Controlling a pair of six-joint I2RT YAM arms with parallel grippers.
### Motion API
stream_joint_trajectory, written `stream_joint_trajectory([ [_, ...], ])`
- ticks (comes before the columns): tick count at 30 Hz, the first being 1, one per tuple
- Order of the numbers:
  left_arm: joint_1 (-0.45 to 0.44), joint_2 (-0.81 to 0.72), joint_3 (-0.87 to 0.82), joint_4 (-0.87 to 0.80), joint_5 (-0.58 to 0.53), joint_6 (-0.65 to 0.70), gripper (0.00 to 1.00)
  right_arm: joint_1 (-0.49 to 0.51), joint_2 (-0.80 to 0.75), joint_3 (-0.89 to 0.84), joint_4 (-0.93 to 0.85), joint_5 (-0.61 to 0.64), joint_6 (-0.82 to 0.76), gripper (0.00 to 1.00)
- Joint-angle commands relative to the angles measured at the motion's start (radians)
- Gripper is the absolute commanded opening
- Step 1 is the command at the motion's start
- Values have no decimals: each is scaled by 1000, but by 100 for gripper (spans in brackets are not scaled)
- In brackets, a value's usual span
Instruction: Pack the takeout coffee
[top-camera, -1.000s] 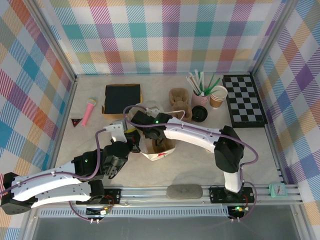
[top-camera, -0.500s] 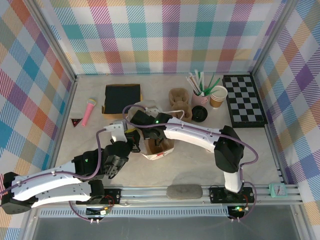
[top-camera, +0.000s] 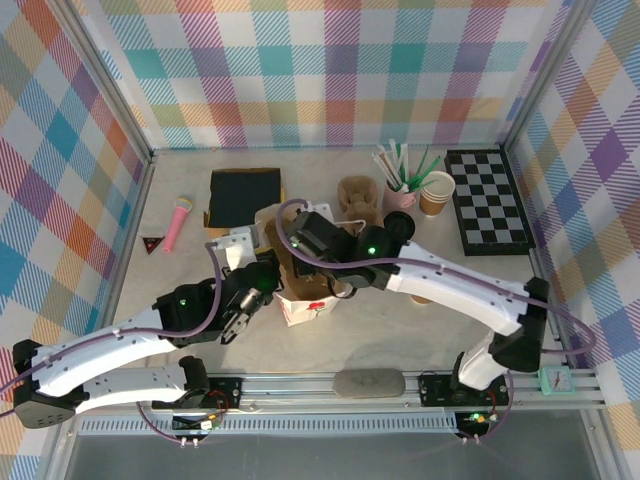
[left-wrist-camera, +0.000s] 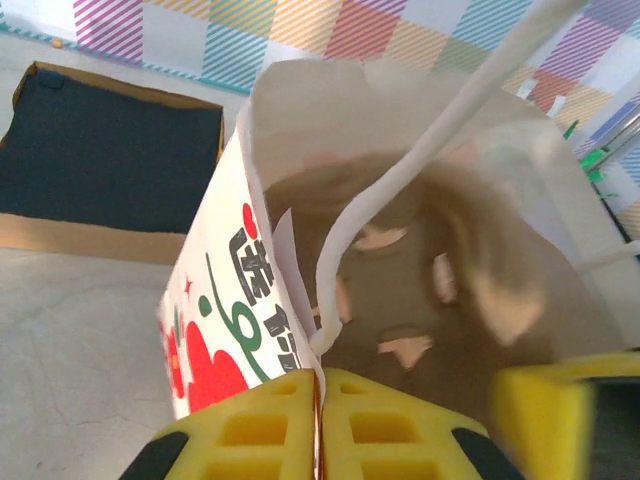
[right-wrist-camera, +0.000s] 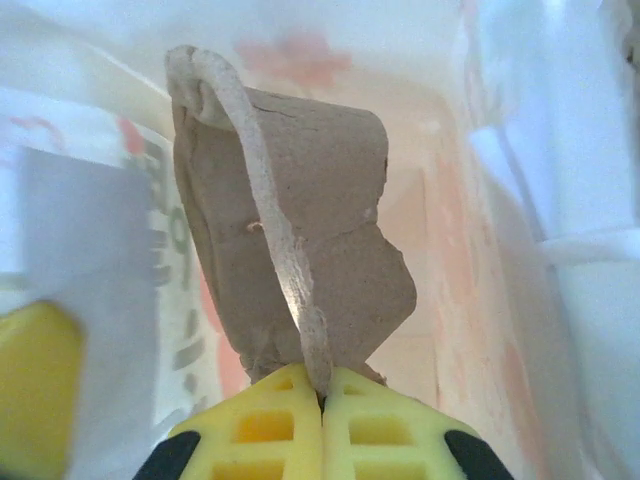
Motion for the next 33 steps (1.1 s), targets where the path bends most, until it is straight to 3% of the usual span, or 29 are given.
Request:
stream_joint_trajectory([
  [1,8,1,35,-51,-4,-25,10,15,-39,32,-14,-11,-42,0],
  [11,30,-23,59,-126,-60,-13,10,23,-221,77,-105,19,-67,0],
  [17,92,-55,57,-148,-45,22,10,20,-381,80,-127,65,-88,0],
  [22,137,-80,95,-167,-21,97,9,-25,-519,-28,-178,118,-5,2],
  [27,180,-113,136,-213,11,155,9,-155,-603,-215,-223,-15,125,2],
  [33,226,-163,154,-277,12,188,9,-219,-657,-443,-168,-155,220,1],
])
